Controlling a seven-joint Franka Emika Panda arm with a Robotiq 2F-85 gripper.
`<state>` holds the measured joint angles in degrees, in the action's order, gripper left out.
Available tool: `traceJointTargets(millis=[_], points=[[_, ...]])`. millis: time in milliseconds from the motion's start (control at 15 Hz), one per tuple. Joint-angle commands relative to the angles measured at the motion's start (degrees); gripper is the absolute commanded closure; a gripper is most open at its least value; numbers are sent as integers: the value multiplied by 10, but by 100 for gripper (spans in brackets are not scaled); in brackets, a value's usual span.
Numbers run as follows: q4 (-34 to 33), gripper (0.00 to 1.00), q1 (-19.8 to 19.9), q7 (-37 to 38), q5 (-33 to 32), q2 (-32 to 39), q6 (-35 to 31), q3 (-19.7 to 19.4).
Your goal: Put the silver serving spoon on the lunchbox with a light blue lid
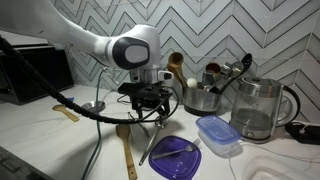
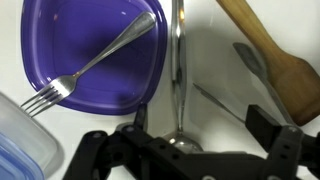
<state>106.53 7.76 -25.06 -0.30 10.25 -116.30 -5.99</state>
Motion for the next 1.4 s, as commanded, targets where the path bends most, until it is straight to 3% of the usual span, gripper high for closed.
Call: traceJointTargets(millis=[0,400,667,800,933,1133,1333], points=[[-11,0,6,-10,22,18,-9,11],[-26,0,12,-9,25,52,-62,14],[-42,24,17,-14,34,75,-62,19],[-50,47,18,-14,31,85,-60,21],[-57,57,18,-11,28,94,-58,23],[-64,62,19,-10,26,105,-55,24],[-71,59,20,-9,25,115,-52,26]])
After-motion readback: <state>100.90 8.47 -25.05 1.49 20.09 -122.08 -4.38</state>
